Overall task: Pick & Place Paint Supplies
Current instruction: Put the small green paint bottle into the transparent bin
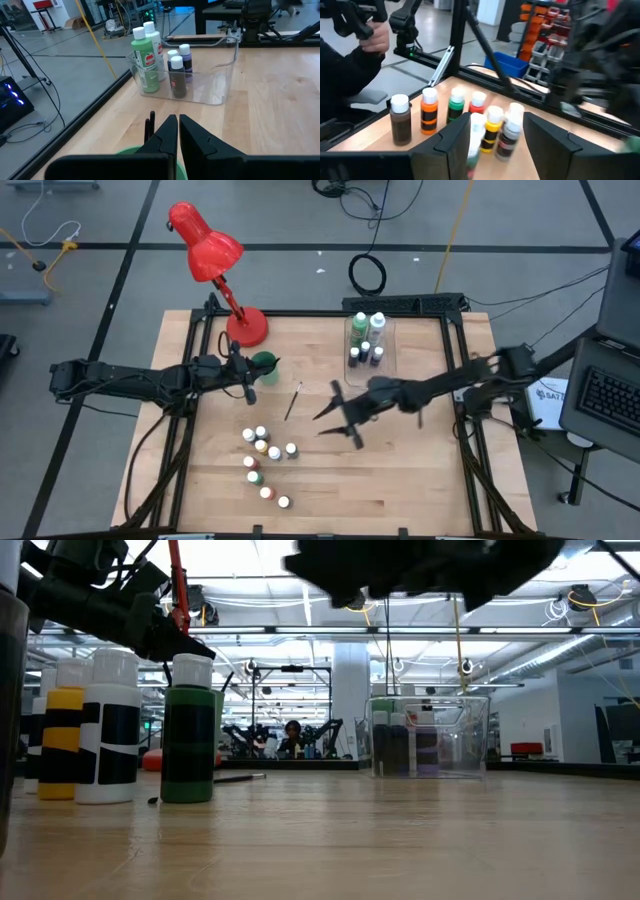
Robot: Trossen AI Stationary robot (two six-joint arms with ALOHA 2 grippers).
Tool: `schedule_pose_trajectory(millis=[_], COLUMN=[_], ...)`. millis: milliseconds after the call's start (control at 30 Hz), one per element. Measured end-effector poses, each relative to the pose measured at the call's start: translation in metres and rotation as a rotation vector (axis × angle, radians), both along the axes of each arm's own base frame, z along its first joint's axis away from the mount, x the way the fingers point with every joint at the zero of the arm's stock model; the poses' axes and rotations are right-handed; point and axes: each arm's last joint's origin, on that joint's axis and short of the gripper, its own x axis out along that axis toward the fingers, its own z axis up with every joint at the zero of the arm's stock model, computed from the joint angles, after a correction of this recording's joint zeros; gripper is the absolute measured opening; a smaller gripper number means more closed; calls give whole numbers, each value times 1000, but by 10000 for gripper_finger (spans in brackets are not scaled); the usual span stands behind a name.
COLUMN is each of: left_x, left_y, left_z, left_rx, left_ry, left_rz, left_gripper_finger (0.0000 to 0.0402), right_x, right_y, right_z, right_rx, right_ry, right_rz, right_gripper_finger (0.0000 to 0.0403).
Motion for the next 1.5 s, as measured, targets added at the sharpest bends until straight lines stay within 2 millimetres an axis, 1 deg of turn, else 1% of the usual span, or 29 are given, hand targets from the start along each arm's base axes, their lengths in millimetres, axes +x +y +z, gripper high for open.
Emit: schedule_pose_trajectory(millis=[100,233,367,433,533,633,733,833,933,1033,1067,1133,1267,1400,1500], left_x=[0,0,0,0,0,0,0,0,0,0,0,0,0,0,0], left_y=[0,0,0,0,0,0,0,0,-1,-1,-1,-1,-1,-1,-1], left_z=[-1,0,0,0,-1,-1,-1,-1,-1,-1,-1,-1,-1,-1,-1], left_rx=[17,37,34,32,30,31,30,28,28,27,27,27,27,27,28], left_ry=[13,18,16,18,20,21,20,19,19,20,20,20,21,22,22], left_rz=[-4,-9,-9,-13,-16,-17,-17,-17,-18,-19,-19,-20,-20,-20,-20], left_gripper_finger=[21,21,21,21,21,21,21,21,21,21,21,21,21,21,21], right_x=[25,52,70,71,71,70,68,69,69,74,74,73,77,78,80], right_y=[6,11,13,14,17,26,37,43,43,40,39,39,40,41,40], right_z=[-16,-36,-47,-51,-49,-49,-52,-61,-66,-71,-75,-79,-76,-85,-90], right_rx=[-4,47,81,94,130,138,87,68,89,102,99,93,90,95,112], right_ry=[45,108,134,158,169,180,177,176,206,177,190,203,155,161,182], right_rz=[17,55,51,68,101,85,37,16,7,-60,-70,-54,-43,6,2], right_gripper_finger=[184,216,255,268,275,273,266,262,262,263,263,262,259,258,253])
